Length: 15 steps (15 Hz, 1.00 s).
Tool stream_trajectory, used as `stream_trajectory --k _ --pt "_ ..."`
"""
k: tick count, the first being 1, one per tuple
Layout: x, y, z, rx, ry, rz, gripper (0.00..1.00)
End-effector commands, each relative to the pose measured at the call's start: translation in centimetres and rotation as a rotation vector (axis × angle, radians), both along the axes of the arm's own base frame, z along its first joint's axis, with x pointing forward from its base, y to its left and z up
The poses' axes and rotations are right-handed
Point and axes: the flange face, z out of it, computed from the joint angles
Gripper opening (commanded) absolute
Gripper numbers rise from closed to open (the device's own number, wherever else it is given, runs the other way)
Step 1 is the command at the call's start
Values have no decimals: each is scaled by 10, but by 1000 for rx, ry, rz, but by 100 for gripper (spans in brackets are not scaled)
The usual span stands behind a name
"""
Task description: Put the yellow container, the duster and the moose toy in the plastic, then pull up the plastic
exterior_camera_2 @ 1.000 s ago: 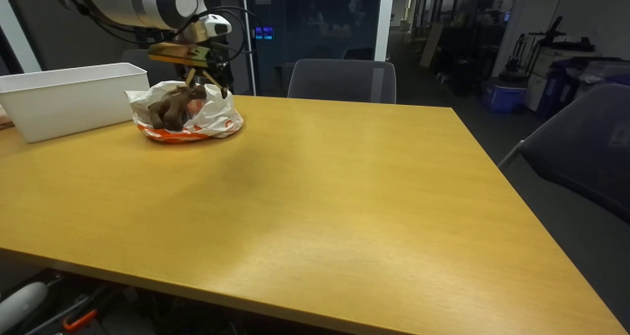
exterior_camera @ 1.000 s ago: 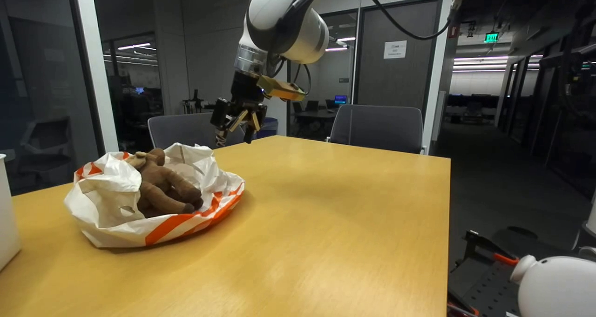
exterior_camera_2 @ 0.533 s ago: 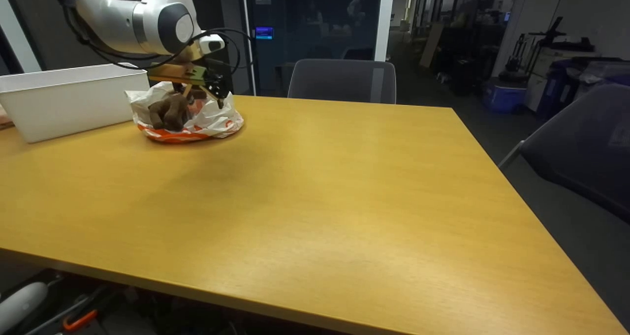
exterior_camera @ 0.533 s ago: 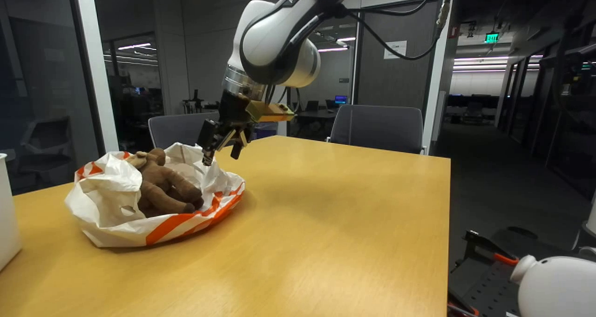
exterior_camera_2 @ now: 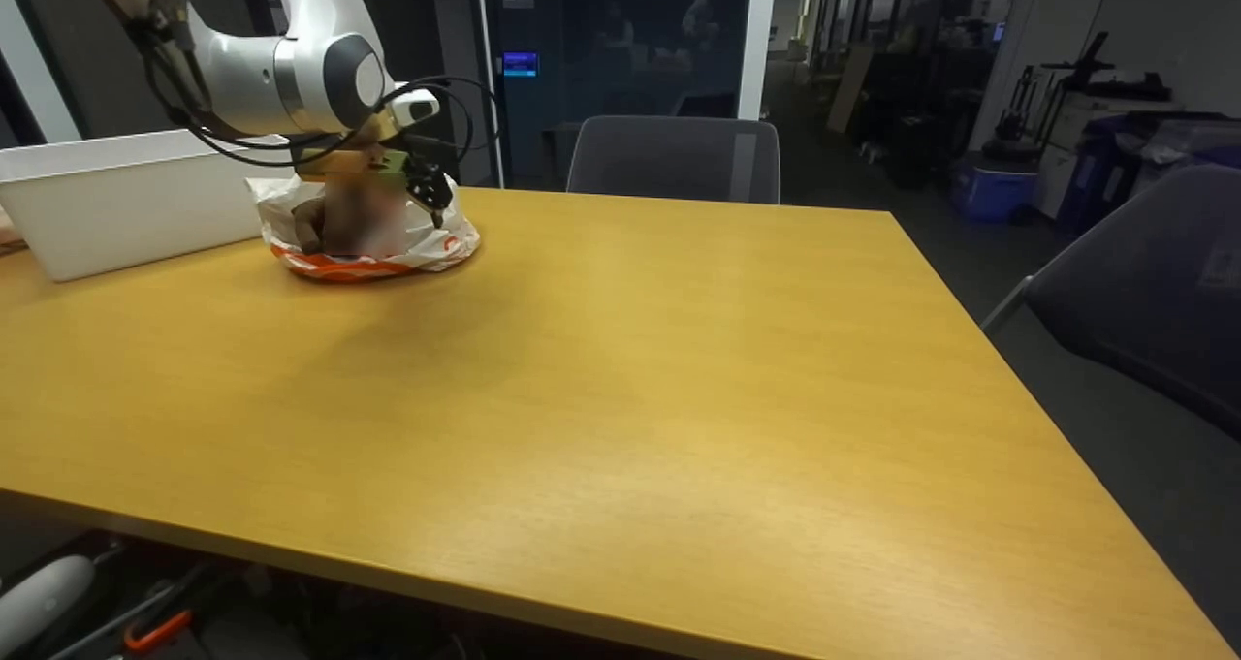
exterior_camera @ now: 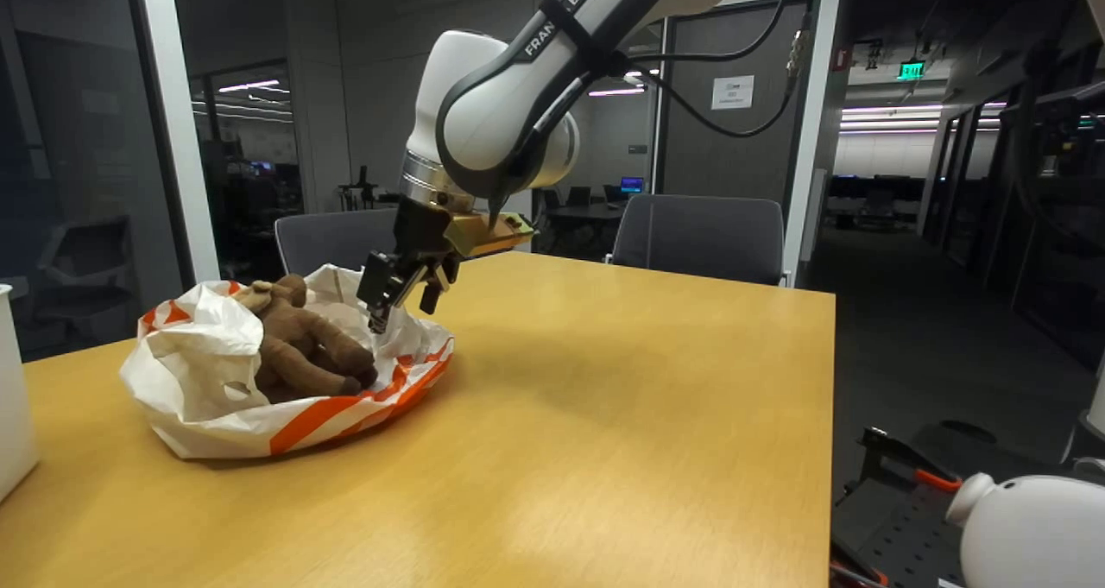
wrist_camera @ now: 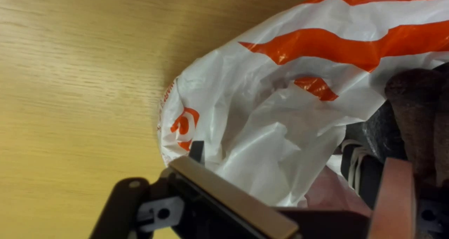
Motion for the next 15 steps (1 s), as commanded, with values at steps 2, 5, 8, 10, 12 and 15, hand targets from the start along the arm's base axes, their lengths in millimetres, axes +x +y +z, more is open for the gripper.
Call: stream_trajectory --k 2,5,8,10,12,15 --pt "-5 31 -3 -8 -39 26 73" --pt "-9 39 -4 -19 -39 30 49" --pt "-10 40 -1 -49 -59 44 27" --pt "-9 38 4 -80 -79 59 18" --pt "-8 36 5 -96 -90 63 13" --pt "-6 35 7 -116 -95 62 17"
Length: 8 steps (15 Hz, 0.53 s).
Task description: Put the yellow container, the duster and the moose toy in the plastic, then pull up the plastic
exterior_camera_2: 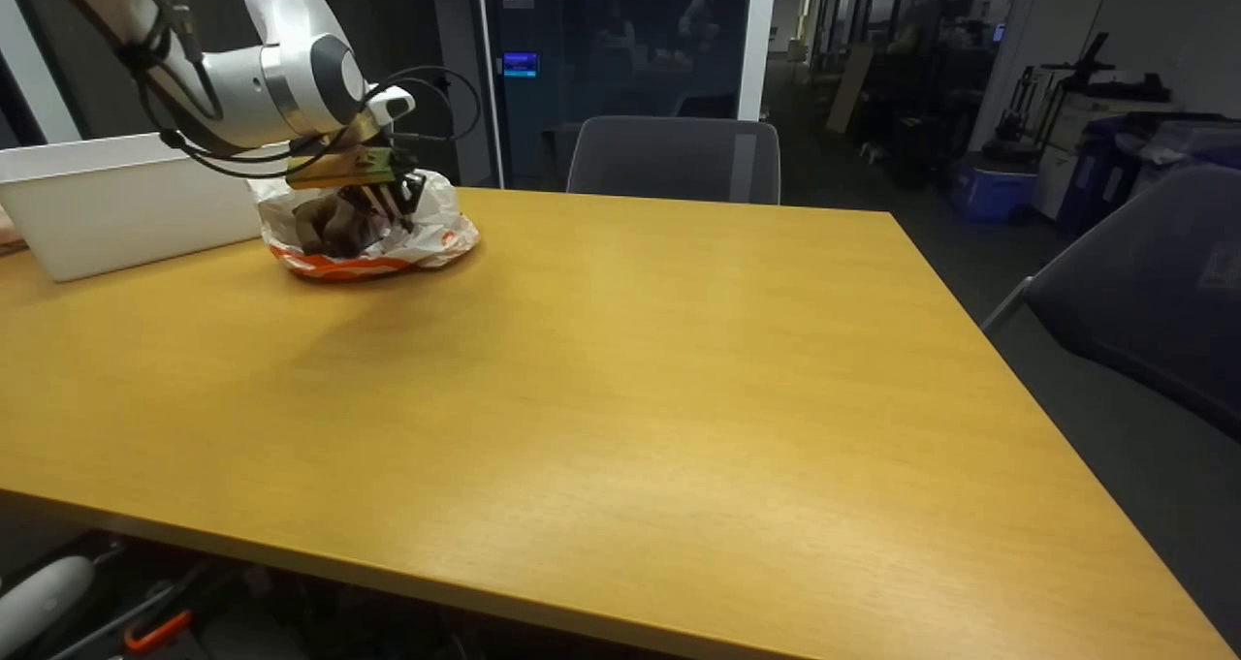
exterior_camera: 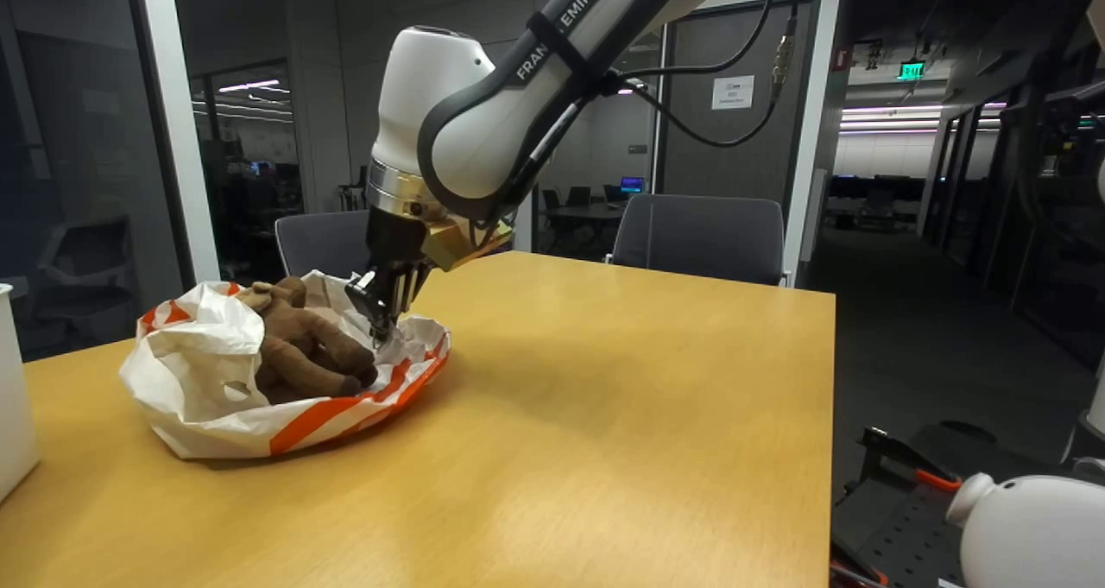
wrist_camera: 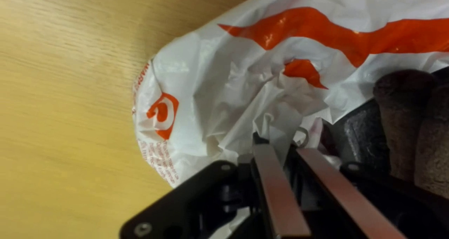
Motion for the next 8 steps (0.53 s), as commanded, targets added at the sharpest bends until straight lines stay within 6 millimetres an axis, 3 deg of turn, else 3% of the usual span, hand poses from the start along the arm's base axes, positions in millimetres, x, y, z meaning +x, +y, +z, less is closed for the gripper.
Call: stream_trajectory --k 1,5,8 --pt "2 -1 15 -36 -23 -13 19" --pt "-11 -10 35 -124 6 -84 18" --pt "-28 -15 64 -171 69 -156 19"
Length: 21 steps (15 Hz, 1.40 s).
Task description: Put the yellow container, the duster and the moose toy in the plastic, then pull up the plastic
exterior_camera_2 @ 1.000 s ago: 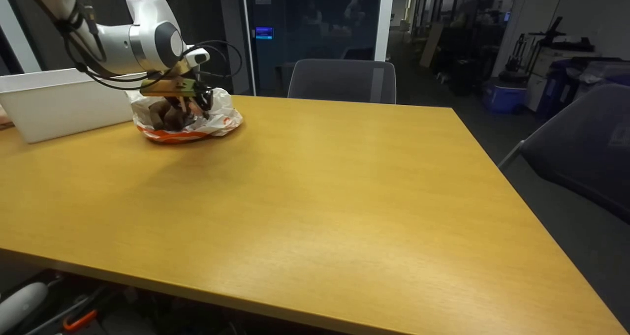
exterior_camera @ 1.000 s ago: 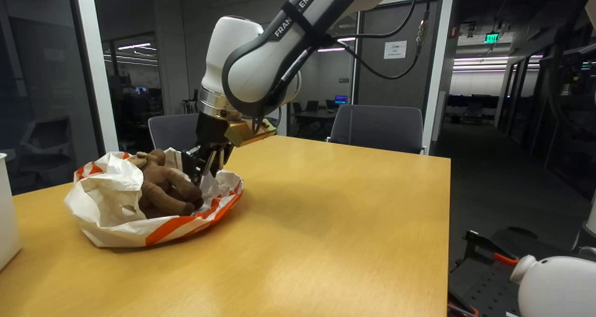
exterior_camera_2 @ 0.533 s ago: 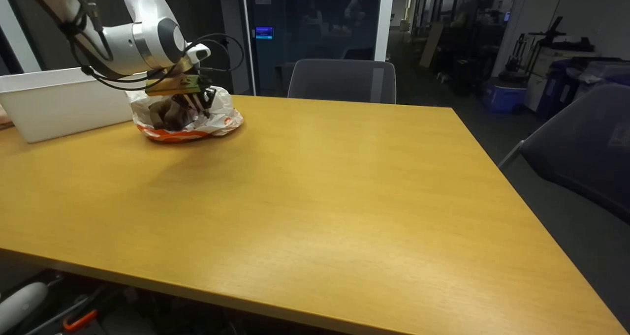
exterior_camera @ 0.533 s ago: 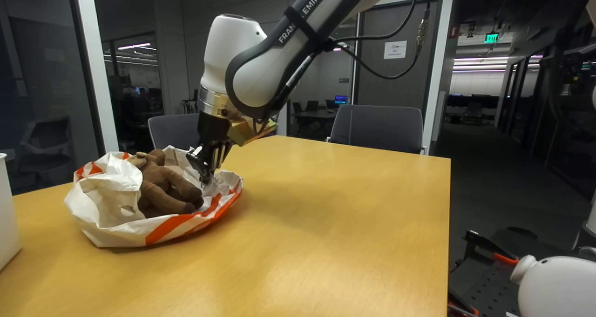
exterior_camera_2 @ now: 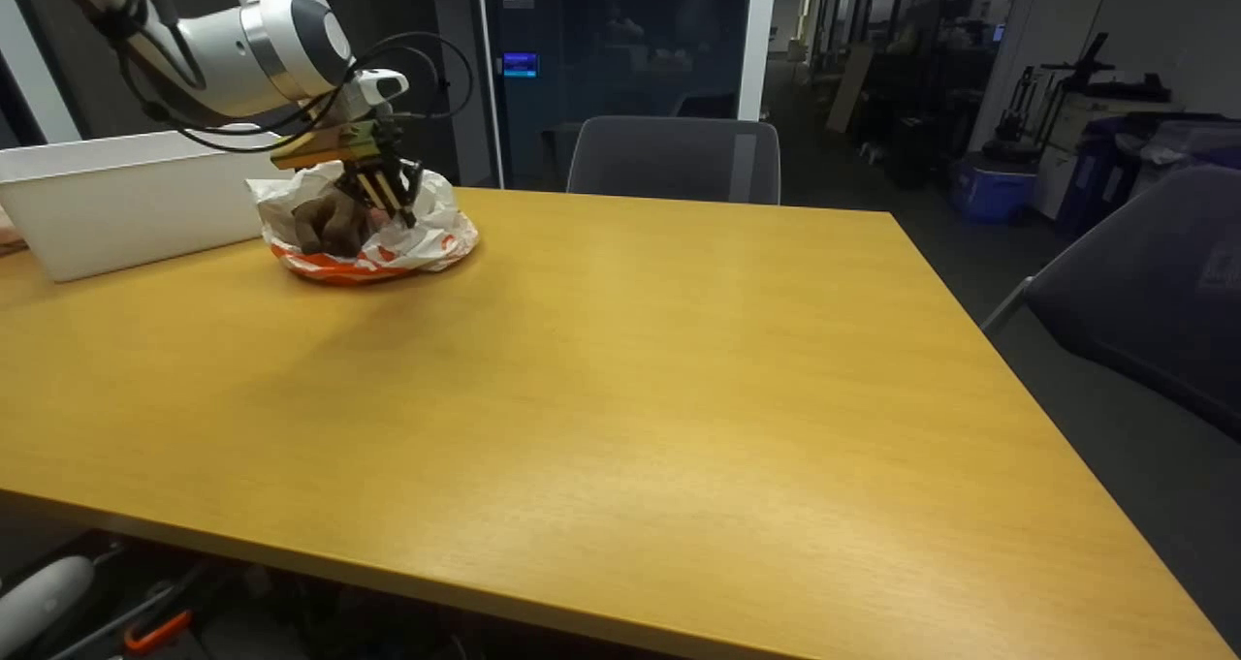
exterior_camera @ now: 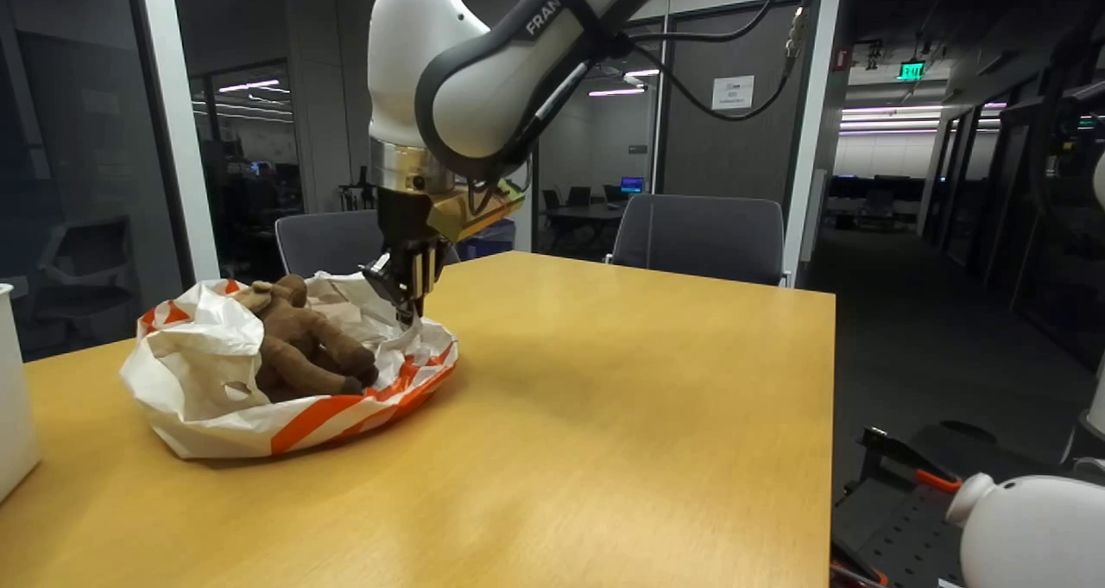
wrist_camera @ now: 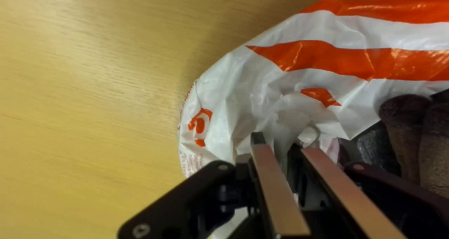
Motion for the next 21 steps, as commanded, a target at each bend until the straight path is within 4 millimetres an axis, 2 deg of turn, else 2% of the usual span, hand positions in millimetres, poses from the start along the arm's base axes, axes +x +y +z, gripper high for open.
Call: stream_trajectory --k 1,5,8,12,14,16,17,19,21 --pt "-37 -3 45 -52 35 -88 19" --pt "-72 -2 79 -92 94 -179 19" --pt "-93 -7 105 -148 67 -255 19" --pt "-108 -33 138 -253 -13 -367 18" --pt "-116 -42 148 -280 -19 -395 18" --pt "-118 -42 151 -230 11 -343 18" --pt "-117 -41 151 -199 9 -314 44" --pt "-109 -33 148 -102 12 -242 47" --pt "-99 -25 140 -20 22 -170 62"
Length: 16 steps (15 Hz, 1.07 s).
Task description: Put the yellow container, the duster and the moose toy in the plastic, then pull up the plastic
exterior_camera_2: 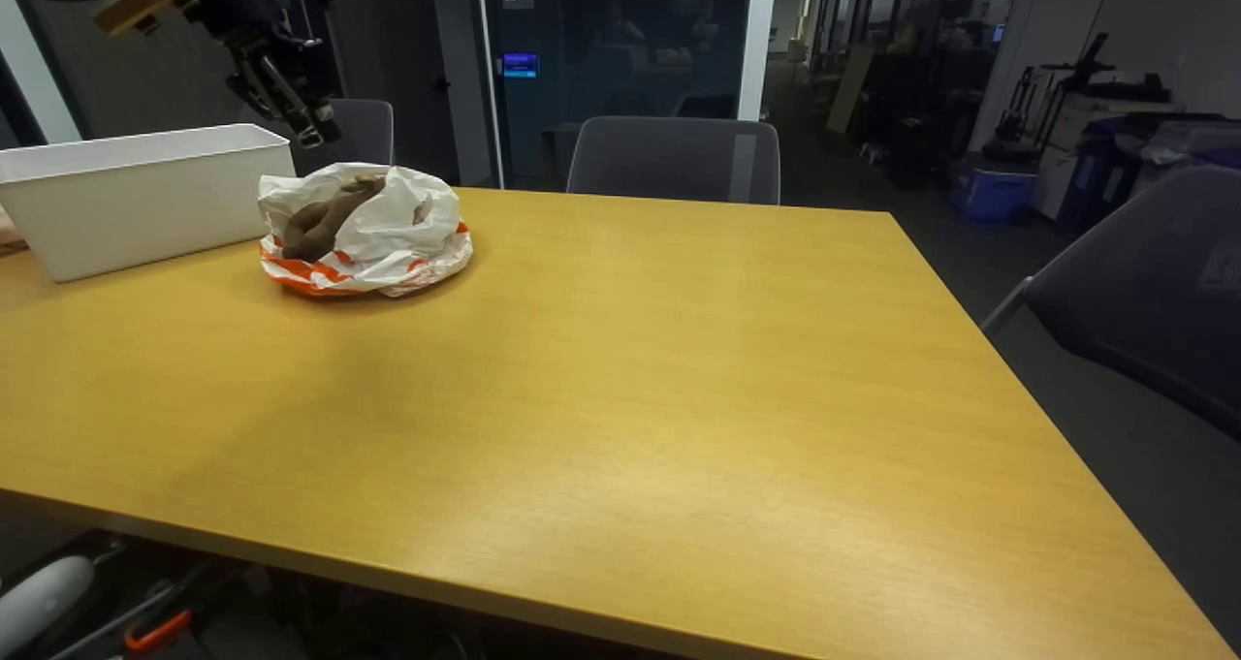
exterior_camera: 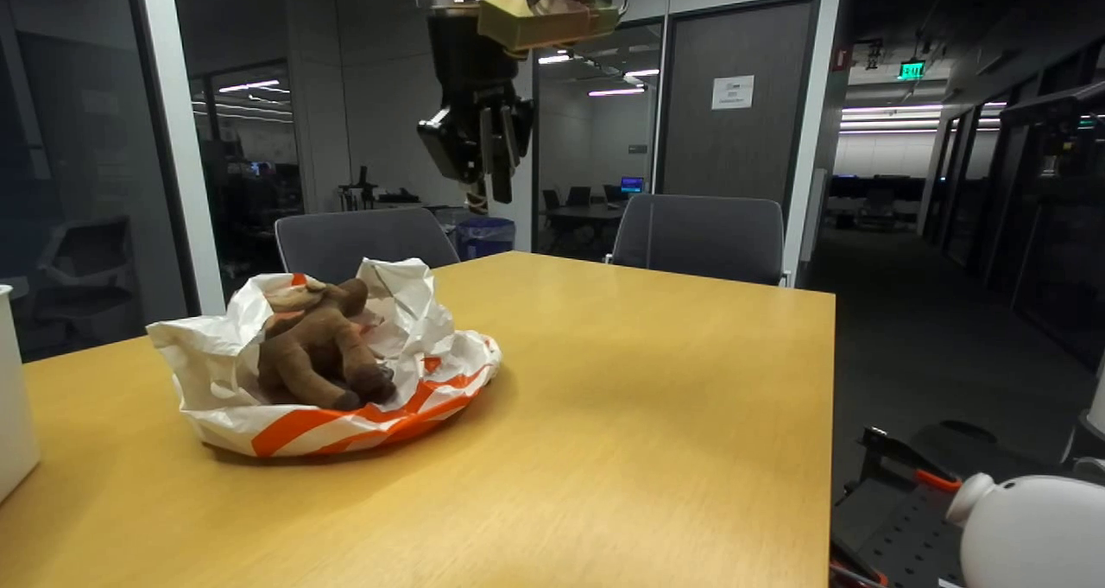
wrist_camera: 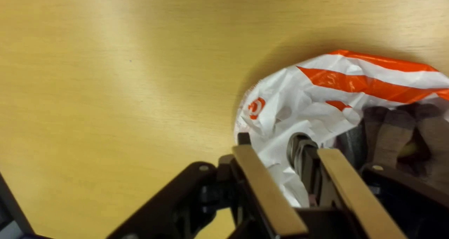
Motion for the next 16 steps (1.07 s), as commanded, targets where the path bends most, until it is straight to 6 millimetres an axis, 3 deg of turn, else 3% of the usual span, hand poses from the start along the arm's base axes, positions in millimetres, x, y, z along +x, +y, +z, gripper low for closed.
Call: stream_trajectory --k 1,5,12,16 --pt "16 6 -9 148 2 126 69" --pt "30 26 -26 279 52 224 99" --pt "20 77 -66 391 192 354 100" --pt "9 132 -84 390 130 438 100"
